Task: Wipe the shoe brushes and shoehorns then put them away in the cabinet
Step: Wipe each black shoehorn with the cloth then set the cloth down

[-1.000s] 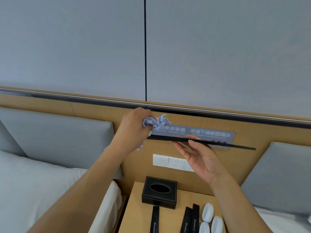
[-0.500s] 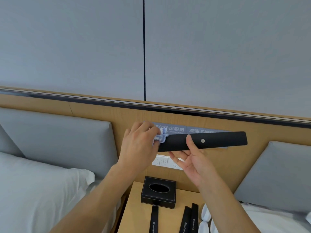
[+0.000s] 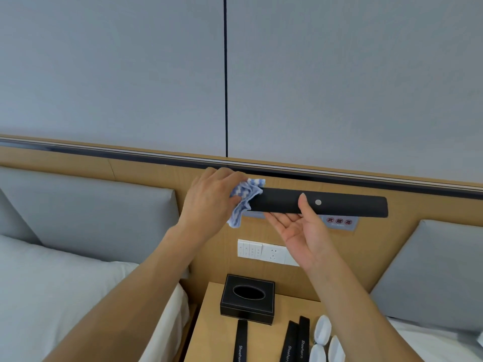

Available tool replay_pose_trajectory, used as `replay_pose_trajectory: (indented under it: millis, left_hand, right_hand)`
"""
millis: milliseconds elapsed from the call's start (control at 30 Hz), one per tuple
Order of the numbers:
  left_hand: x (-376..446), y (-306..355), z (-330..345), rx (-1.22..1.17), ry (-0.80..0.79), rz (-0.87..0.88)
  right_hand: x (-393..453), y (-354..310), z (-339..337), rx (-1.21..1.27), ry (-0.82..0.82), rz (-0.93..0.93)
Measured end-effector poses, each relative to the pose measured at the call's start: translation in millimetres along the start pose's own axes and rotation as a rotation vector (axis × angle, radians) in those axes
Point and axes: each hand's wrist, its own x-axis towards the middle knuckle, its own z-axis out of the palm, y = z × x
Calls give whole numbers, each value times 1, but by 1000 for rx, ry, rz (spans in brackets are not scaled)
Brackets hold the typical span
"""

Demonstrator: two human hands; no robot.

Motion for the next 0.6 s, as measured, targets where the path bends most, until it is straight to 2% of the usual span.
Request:
replay_pose_trajectory:
  millis: [67, 200, 400, 600]
  left_hand:
    - [5, -1, 0, 45, 33, -7]
    - [15, 14, 1, -40, 90, -25]
    - [26, 57, 5, -110, 161, 142]
    - [28, 52, -6, -26, 199, 246]
  right_hand:
    - [3, -2, 5, 9, -31, -11]
    - [8, -4, 17, -22, -84, -14]
    - [14, -9, 28, -63, -235, 22]
    - [13, -22, 24, -36, -234, -50]
